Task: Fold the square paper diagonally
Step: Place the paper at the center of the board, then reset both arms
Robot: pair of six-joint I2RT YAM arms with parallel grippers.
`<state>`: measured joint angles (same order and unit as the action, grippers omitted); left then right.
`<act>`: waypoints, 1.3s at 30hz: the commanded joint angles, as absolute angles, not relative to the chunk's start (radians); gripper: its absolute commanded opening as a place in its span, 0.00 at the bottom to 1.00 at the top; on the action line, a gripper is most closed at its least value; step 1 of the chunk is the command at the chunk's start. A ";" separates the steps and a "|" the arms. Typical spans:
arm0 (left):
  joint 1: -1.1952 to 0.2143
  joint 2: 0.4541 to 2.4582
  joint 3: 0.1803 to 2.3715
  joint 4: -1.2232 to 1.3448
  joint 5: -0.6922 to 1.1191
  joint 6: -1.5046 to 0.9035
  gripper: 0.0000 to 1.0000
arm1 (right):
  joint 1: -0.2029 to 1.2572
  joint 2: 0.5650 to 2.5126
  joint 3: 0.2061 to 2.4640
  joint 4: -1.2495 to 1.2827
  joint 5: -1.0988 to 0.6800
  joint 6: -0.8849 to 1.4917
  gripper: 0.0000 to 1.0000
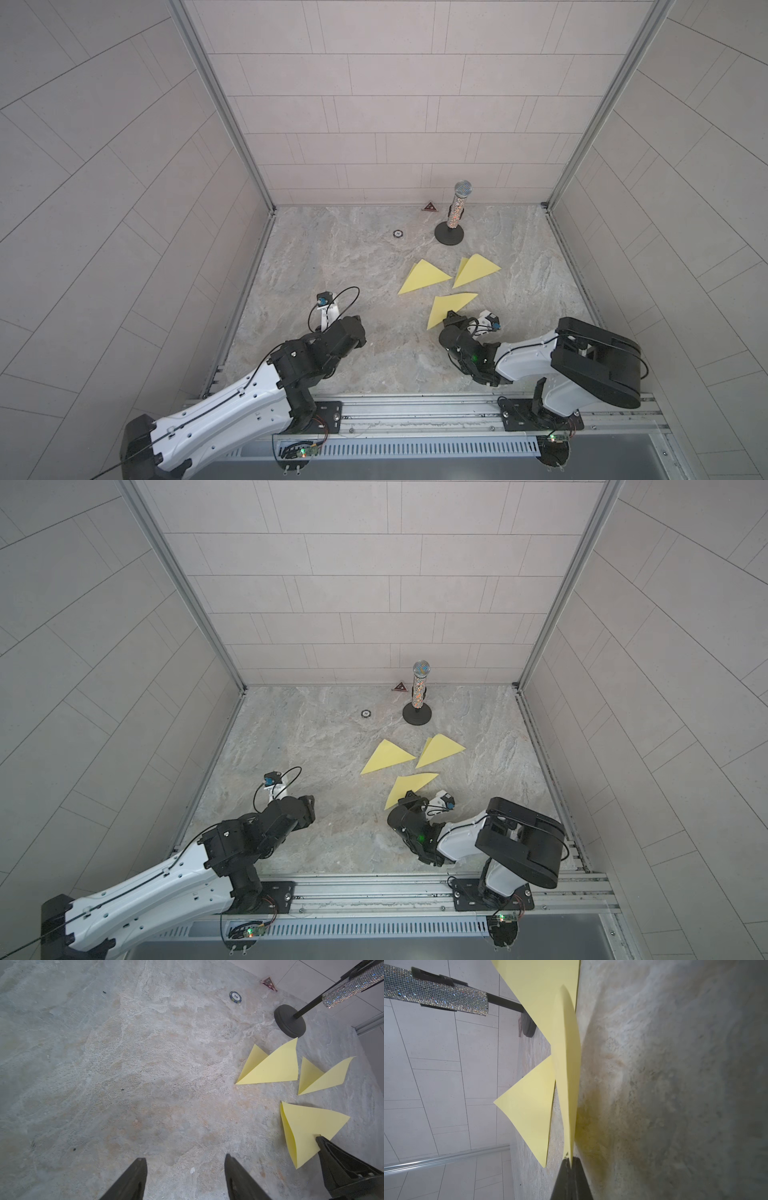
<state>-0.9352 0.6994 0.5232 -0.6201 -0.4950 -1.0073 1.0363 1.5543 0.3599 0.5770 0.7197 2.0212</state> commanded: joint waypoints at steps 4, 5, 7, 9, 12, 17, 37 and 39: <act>-0.922 0.709 0.520 -0.686 -0.540 -1.028 0.66 | 1.104 1.526 0.426 0.398 0.761 2.151 0.37; -0.922 0.712 0.520 -0.687 -0.538 -1.028 0.66 | 1.116 1.511 0.434 0.352 0.761 2.162 0.44; -0.913 0.718 0.521 -0.685 -0.526 -1.026 0.66 | 1.140 1.479 0.451 0.278 0.759 2.172 0.55; -0.906 0.723 0.523 -0.685 -0.514 -1.026 0.66 | 1.151 1.448 0.469 0.184 0.735 2.194 0.61; -0.888 0.727 0.530 -0.684 -0.498 -1.016 0.66 | 1.158 1.405 0.490 0.054 0.658 2.240 0.69; -0.832 0.733 0.548 -0.685 -0.456 -0.974 0.67 | 1.170 1.291 0.528 -0.105 0.612 2.134 0.72; -0.403 0.834 0.649 -0.418 -0.464 -0.583 1.00 | 0.967 0.649 0.449 -0.027 0.800 0.361 0.99; -0.357 0.886 0.643 -0.350 -0.501 -0.583 1.00 | 0.772 0.655 0.427 0.011 0.646 0.307 0.99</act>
<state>-0.4015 0.8410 0.6411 -0.4477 -0.4122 -0.6308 0.9321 0.6540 0.4660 -0.0711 0.7452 0.6453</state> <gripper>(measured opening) 0.999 0.993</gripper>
